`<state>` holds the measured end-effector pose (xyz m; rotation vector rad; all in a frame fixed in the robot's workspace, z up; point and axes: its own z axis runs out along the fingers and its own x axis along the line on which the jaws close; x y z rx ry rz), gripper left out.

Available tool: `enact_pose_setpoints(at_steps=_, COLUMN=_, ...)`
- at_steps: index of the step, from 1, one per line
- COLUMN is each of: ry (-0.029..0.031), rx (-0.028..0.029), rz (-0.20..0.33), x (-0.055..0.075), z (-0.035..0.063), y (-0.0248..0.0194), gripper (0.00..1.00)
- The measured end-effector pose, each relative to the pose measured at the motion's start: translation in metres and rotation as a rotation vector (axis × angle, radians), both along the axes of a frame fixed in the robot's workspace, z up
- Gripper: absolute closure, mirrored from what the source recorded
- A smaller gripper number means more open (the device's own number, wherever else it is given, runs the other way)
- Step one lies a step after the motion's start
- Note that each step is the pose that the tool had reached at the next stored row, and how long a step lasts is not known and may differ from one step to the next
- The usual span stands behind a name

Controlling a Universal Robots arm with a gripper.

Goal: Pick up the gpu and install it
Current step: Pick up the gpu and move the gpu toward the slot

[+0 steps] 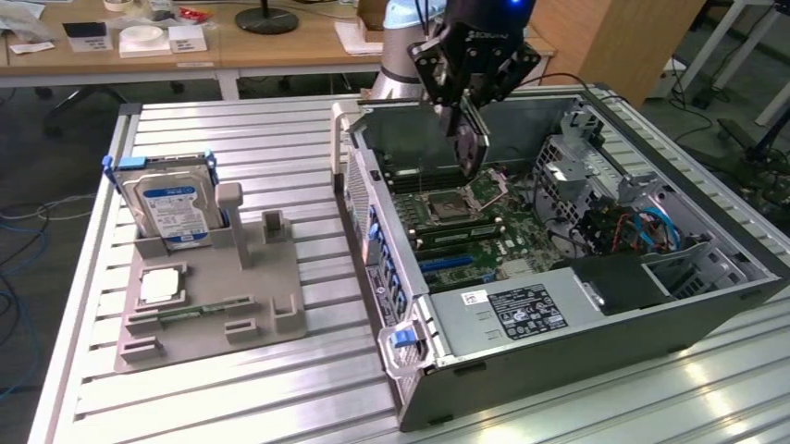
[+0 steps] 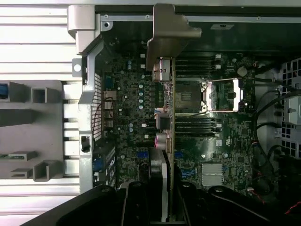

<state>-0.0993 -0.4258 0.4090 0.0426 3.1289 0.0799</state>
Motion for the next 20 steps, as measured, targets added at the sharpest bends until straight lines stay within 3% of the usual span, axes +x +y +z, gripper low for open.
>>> enact_pose_setpoints(at_steps=20, ry=0.0, rx=-0.0001, rz=0.0, x=0.074, z=-0.0017, y=0.0, gripper=0.72)
